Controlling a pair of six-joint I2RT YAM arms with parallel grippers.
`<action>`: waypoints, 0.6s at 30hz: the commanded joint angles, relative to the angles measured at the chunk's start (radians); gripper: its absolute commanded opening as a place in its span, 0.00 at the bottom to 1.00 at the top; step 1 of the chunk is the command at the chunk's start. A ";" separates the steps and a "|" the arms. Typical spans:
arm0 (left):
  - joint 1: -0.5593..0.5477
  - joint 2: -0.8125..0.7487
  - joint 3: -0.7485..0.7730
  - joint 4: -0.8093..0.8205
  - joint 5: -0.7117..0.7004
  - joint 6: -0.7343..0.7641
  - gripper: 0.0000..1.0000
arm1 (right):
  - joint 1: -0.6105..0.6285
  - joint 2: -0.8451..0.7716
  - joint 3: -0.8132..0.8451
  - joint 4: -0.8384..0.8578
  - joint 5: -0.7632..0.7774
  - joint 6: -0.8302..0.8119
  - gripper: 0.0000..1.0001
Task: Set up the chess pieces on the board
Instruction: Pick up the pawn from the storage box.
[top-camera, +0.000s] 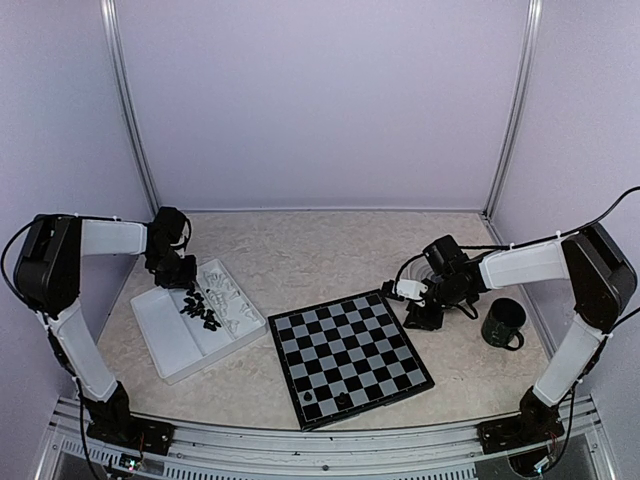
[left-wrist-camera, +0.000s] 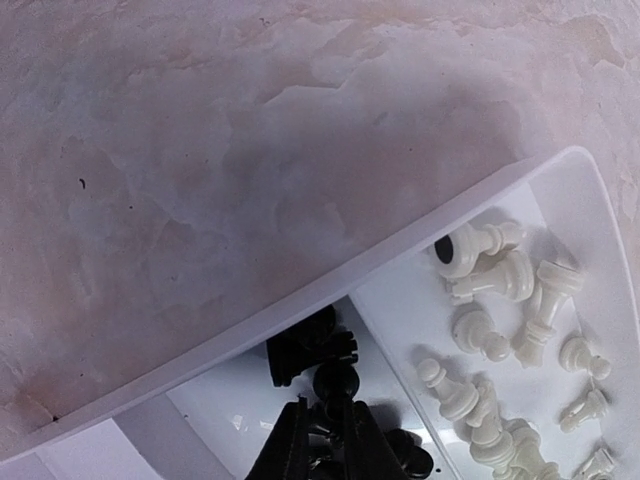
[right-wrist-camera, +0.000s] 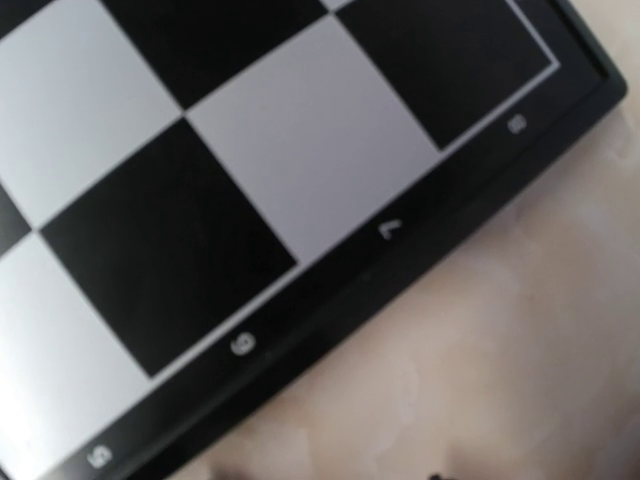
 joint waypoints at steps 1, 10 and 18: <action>0.009 -0.046 -0.020 0.013 0.002 -0.011 0.21 | 0.013 0.017 0.005 -0.014 -0.001 0.001 0.46; 0.005 -0.032 -0.005 0.015 0.012 -0.003 0.24 | 0.019 0.025 0.008 -0.016 0.002 0.001 0.46; 0.009 0.011 0.016 0.010 0.025 0.003 0.20 | 0.021 0.025 0.007 -0.016 0.004 0.000 0.46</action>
